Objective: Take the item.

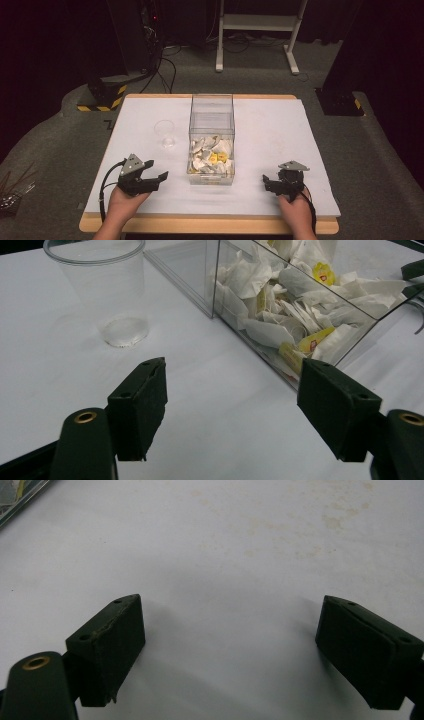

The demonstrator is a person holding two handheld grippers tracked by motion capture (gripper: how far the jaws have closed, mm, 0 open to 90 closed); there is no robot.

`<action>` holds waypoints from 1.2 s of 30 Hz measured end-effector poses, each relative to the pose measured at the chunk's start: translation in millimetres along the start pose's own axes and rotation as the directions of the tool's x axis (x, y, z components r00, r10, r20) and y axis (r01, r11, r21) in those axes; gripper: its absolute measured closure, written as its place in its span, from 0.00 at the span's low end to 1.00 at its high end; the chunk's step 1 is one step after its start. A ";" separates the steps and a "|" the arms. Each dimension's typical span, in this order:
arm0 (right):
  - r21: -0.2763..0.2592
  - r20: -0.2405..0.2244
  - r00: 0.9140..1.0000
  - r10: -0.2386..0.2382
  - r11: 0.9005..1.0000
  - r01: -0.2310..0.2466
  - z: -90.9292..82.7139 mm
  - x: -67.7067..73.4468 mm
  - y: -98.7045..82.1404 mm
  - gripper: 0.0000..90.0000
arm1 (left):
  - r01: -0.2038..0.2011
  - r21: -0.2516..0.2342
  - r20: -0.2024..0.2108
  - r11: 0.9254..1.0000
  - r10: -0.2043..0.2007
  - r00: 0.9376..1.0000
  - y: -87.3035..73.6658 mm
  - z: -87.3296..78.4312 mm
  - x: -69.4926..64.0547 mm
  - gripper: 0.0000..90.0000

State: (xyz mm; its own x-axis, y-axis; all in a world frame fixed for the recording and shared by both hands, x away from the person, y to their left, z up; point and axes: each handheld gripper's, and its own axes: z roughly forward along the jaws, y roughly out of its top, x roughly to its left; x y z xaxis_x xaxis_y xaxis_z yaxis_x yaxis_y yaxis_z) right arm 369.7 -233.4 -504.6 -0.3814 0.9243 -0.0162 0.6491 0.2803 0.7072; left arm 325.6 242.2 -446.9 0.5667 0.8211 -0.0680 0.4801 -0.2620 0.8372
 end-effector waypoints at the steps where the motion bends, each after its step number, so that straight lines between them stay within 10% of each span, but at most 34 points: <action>1: -0.001 0.006 1.000 -0.002 1.000 0.002 -0.1 0.6 -0.1 0.14 | 0.003 0.002 0.002 1.000 -0.003 1.000 1.2 0.6 0.4 0.32; 36: 0.003 -0.002 1.000 -0.002 1.000 0.002 0.1 -0.3 0.4 0.13 | -0.024 -0.037 0.086 0.999 0.028 0.996 60.4 35.9 -36.0 0.33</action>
State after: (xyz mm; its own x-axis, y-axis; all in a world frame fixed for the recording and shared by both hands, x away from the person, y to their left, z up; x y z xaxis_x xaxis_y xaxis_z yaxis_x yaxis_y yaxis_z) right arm 370.1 -233.6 -504.5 -0.3840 0.9232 -0.0161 0.6502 0.2828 0.7052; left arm 358.3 178.6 -413.4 0.6355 0.7667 -0.0916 0.4411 -0.2631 0.8580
